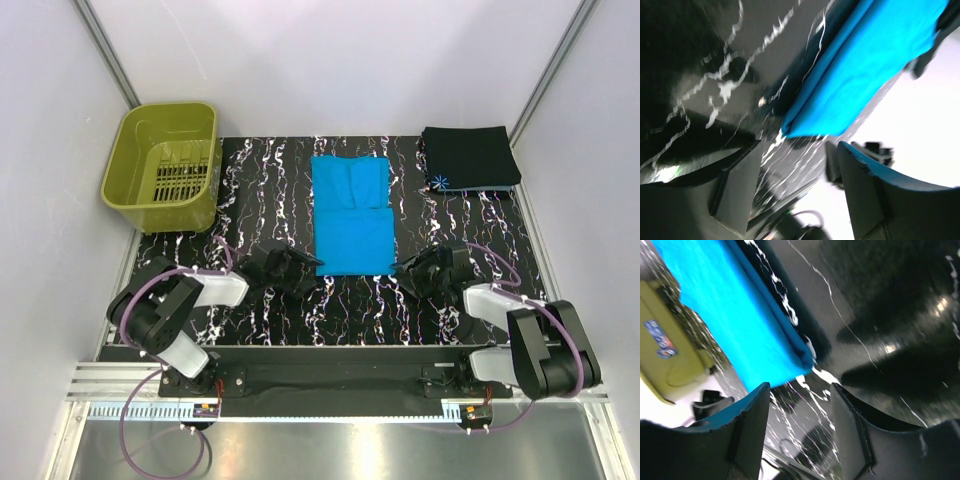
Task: Fold and stack the t-shirts
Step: Fold the tshirt
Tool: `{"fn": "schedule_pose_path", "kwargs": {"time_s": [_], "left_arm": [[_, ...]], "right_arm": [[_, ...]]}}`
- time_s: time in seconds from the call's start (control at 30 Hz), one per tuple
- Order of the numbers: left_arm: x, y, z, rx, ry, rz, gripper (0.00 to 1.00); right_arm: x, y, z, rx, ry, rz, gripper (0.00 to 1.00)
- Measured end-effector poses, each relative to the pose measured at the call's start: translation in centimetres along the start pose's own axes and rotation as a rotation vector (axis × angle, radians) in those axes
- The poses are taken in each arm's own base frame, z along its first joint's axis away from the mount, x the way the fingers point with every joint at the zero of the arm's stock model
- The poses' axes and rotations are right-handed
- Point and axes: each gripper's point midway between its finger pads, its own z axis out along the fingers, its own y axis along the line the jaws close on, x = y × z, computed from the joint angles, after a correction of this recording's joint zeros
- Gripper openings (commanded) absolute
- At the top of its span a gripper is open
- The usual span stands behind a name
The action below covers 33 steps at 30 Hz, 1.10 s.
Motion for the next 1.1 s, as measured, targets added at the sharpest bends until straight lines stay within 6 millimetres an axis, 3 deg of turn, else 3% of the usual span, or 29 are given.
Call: {"fn": "schedule_pose_path", "kwargs": {"time_s": [0.2, 0.7, 0.83, 0.87, 0.9, 0.97, 1.1], "left_arm": [[-0.7, -0.1, 0.5, 0.034, -0.054, -0.117, 0.57], [0.2, 0.0, 1.7, 0.027, -0.056, -0.21, 0.43], [0.1, 0.1, 2.0, 0.027, -0.057, -0.228, 0.31], [0.1, 0.2, 2.1, 0.027, -0.057, -0.23, 0.26], [0.0, 0.3, 2.2, 0.027, -0.058, -0.23, 0.11], [0.0, 0.5, 2.4, 0.032, -0.057, -0.237, 0.0], [0.1, 0.6, 2.1, 0.047, -0.05, -0.238, 0.0]], "right_arm": [[-0.4, 0.4, 1.6, -0.027, -0.008, 0.078, 0.49], [-0.5, 1.0, 2.8, -0.023, -0.026, 0.163, 0.42], [-0.3, 0.7, 3.1, -0.01, -0.021, 0.17, 0.22], [-0.3, 0.5, 3.2, -0.004, -0.019, 0.174, 0.12], [-0.3, 0.4, 3.3, 0.001, -0.018, 0.176, 0.0], [-0.2, 0.2, 3.5, 0.01, -0.013, 0.184, 0.0], [-0.1, 0.0, 3.2, 0.047, -0.006, 0.167, 0.0]]}}
